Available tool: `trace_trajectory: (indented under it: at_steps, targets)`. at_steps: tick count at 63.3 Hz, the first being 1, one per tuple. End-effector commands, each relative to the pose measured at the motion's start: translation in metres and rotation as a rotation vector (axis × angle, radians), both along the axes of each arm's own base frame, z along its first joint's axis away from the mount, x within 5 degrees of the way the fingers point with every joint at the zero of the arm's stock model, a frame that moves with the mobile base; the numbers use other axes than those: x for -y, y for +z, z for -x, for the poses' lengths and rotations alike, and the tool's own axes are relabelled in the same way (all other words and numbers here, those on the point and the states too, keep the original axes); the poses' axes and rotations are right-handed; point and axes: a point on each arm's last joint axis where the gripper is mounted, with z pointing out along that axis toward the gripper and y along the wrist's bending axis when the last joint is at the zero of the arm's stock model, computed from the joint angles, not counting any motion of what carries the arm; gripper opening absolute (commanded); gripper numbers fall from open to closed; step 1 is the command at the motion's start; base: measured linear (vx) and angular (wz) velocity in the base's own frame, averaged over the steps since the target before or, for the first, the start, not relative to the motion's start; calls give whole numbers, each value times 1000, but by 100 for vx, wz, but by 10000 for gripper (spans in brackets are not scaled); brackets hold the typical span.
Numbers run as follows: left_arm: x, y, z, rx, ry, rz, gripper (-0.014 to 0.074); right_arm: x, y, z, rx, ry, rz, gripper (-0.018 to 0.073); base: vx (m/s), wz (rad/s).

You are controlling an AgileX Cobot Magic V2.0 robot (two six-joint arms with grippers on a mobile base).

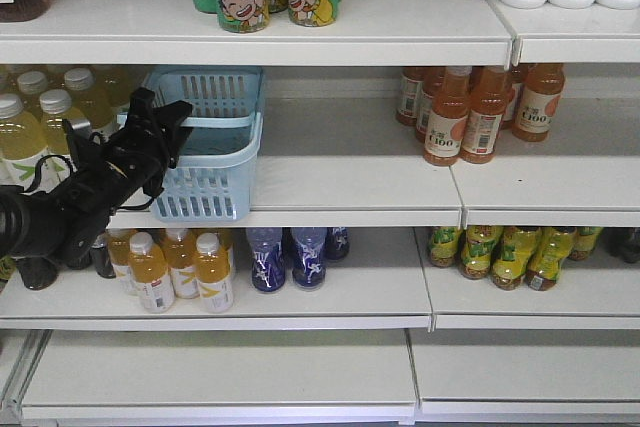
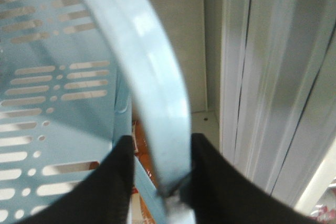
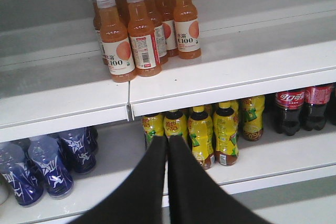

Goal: Place coke in basket with both arms
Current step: 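Reach the left gripper to the light-blue basket handle and grasp it, then lift the light-blue basket off the shelf with the left gripper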

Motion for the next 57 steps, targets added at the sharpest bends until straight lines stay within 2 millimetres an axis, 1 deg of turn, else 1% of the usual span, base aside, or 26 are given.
trace_trajectory:
  at_steps: [1,3,4,11,20,29,34,40,45,51,57]
  targets:
    - [6,36,1,144,-49,19,48,-1,3,0,73,5,15,-2,0,0]
    - [7,37,2,154,-67,10,0,-1,3,0,73,5,15,-2,0,0]
    - [8,37,2,161,-78,5,-8,-1,3,0,73,5,15,-2,0,0]
    - [17,41,8,228,-186,-23,-9,-1,3,0,73,5,15,-2,0,0]
    - [32,44,21,270,-400,1,-8,-1,3,0,73,5,15,-2,0,0]
    - [45,40,36,225,-634,20,-8,-1,3,0,73,5,15,-2,0,0]
    - [51,36,47,147,-776,35,-8,-1,3,0,73,5,15,-2,0,0]
    - [56,38,58,165,-893,0,-8,-1,3,0,73,5,15,-2,0,0]
    - [60,43,75,151,-947,-34,-8,-1,3,0,73,5,15,-2,0,0]
    - [64,56,97,155,-973,-43,-8,-1,3,0,73,5,15,-2,0,0]
    - [68,66,125,151,-1018,-62,-8,-1,3,0,73,5,15,-2,0,0]
